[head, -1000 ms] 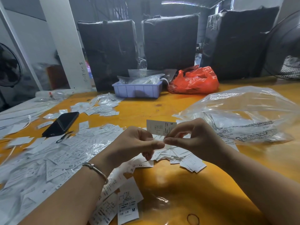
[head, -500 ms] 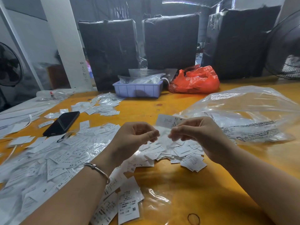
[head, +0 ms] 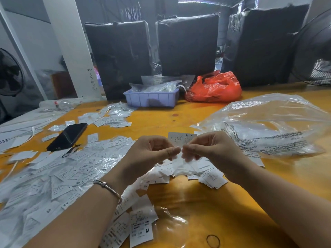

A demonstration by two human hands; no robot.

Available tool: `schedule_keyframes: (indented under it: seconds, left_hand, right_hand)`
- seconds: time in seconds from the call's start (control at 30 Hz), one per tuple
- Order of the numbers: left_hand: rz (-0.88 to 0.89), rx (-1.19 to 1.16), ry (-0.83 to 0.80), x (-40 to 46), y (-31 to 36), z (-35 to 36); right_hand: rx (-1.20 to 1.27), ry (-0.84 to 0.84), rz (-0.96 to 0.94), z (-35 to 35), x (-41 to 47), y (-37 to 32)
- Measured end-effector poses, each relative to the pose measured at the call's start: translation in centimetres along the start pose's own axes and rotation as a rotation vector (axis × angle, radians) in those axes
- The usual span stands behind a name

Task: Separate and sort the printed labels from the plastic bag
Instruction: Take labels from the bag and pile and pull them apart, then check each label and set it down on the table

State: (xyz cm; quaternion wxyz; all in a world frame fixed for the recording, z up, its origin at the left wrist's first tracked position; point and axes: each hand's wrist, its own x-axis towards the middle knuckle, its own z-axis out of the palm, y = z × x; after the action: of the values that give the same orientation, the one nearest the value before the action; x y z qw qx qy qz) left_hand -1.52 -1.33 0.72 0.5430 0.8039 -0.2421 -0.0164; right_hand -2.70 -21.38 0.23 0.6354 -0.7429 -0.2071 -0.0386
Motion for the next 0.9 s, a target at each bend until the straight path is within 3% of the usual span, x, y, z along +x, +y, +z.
schedule_keyframes:
  seconds: [0.3, 0.9]
  left_hand:
    - [0.012, -0.029, -0.04, -0.08, 0.05, 0.07]
    - [0.123, -0.067, 0.035, -0.12, 0.28, 0.41]
  right_hand:
    - [0.016, 0.057, -0.083, 0.03, 0.02, 0.26]
    - [-0.053, 0.101, -0.178, -0.29, 0.11, -0.12]
